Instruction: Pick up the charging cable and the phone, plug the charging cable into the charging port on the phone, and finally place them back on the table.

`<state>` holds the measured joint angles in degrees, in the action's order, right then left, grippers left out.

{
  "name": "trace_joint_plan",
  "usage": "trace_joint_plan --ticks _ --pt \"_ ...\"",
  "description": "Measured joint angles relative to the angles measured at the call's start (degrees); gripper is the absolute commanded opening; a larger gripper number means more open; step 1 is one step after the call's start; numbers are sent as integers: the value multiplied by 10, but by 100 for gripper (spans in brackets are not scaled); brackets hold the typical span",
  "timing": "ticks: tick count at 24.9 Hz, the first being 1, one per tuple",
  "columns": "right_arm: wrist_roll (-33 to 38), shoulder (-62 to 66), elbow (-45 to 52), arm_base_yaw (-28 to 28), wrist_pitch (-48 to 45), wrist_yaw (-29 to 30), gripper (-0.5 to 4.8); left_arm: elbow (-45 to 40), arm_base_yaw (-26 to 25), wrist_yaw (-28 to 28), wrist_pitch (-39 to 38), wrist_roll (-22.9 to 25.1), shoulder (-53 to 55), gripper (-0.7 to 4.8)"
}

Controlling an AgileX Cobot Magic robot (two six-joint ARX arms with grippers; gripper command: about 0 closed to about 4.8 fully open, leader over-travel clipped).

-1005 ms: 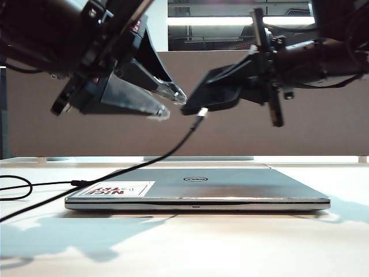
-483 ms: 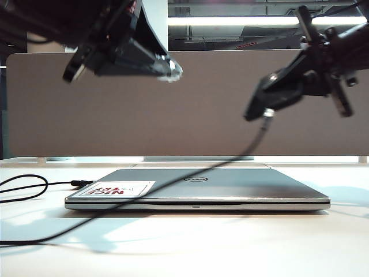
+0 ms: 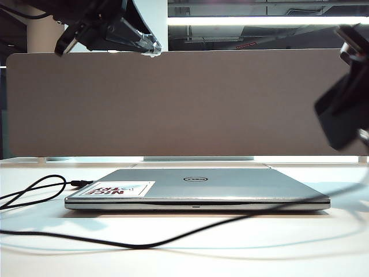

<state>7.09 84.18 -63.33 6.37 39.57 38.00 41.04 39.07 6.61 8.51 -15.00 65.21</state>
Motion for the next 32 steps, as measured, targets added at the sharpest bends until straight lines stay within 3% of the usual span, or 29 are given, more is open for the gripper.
trace_joint_plan --ticks 3,17,32 --pt "-38 15 -12 0 43 -33 -5 0 1 0 -10 0 0 -6" --pt "-97 169 -95 0 119 -29 -5 0 2 0 -19 0 0 -6" --pt "-104 243 -143 0 158 -25 0 0 2 0 -19 0 0 -6"
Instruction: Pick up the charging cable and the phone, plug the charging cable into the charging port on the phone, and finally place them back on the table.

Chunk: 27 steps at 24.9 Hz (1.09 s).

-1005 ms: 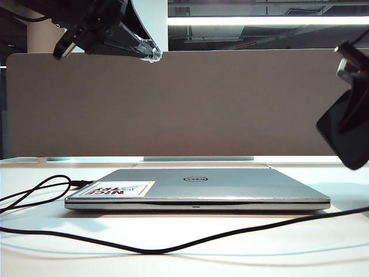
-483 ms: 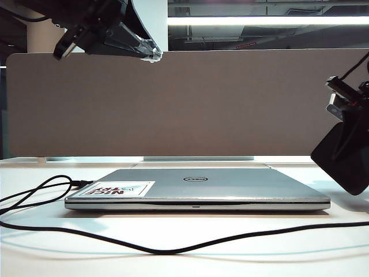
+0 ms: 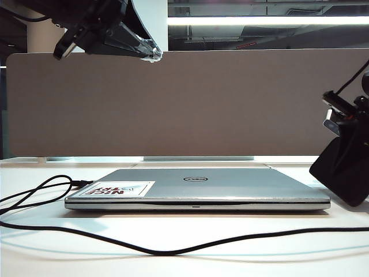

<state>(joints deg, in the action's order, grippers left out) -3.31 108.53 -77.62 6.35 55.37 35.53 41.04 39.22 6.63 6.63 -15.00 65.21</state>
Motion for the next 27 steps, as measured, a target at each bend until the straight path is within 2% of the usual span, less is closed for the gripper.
trace_joint_plan --ticks 3,6,8,11,14,18,21,22,25,27 --pt "-8 1 0 -2 -2 -7 101 0 0 0 0 0 0 -6" --pt "-11 0 -2 -7 -4 -8 116 0 0 0 0 0 0 -6" --pt "-18 0 -2 -12 -3 -16 178 0 0 0 0 0 0 -6" --pt "-23 0 -7 -17 0 -52 186 0 0 0 0 0 0 -6" --pt "-26 0 -33 -17 19 -111 185 0 0 0 0 0 0 -6" --pt "-32 -5 -69 -17 37 -146 185 0 0 0 0 0 0 -6" --pt "-38 -9 -96 -17 56 -152 164 0 0 0 0 0 0 -6" --pt "-38 -11 -106 -17 62 -154 135 0 0 0 0 0 0 -6" --pt "-38 -22 -129 -17 79 -156 -12 0 0 0 -2 0 -1 -6" --pt "-40 -50 -141 -17 86 -156 -7 13 0 0 -33 7 -5 -6"
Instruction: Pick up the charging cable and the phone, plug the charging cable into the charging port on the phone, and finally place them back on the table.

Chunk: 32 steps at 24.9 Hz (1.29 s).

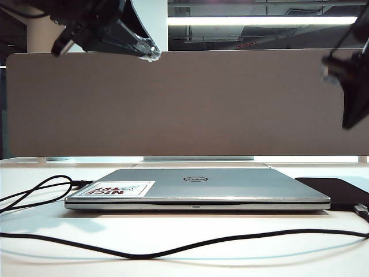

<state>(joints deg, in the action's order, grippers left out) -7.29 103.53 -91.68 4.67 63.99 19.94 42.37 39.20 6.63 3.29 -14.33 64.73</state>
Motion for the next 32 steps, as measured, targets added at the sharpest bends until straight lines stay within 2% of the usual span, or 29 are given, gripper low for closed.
trace_joint_plan --ticks 4,6,10,14,17,20,27,32 --pt "1 -55 0 -3 6 -4 -7 43 -1 0 -71 29 -4 -6" --pt "2 -99 0 -14 4 -7 -7 70 -1 0 -122 30 -7 -6" --pt "2 -162 17 -40 -9 -9 -7 77 -1 0 -168 31 -25 -6" --pt "2 -275 93 -63 -87 -9 -7 77 -1 0 -217 36 -56 -6" --pt "2 -330 140 -69 -111 -8 -7 67 -1 0 -236 41 -78 -6" --pt "24 -425 246 -68 -158 -10 -7 23 0 0 -247 42 -128 -6" --pt "52 -601 421 -69 -260 -18 -7 -51 0 0 -250 45 -223 -6" --pt "60 -717 505 -69 -280 -32 -7 -102 1 0 -226 51 -250 -6"
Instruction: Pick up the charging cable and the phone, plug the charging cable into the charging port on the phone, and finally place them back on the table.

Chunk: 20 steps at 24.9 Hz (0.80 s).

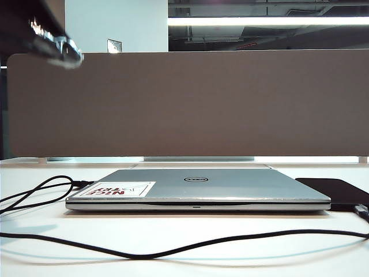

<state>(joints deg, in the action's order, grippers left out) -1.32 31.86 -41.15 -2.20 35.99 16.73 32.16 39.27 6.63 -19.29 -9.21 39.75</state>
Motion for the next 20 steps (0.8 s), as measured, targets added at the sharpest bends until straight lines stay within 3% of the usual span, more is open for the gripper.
trace_joint_plan --ticks 7,10,20 --pt "1 -216 148 1 -112 -3 -7 -88 0 0 106 0 -11 -6" --pt "25 -281 197 1 -119 -42 -6 -115 0 0 134 0 -11 -6" --pt "39 -318 221 1 -121 -49 -6 -195 0 0 274 1 -13 -6"
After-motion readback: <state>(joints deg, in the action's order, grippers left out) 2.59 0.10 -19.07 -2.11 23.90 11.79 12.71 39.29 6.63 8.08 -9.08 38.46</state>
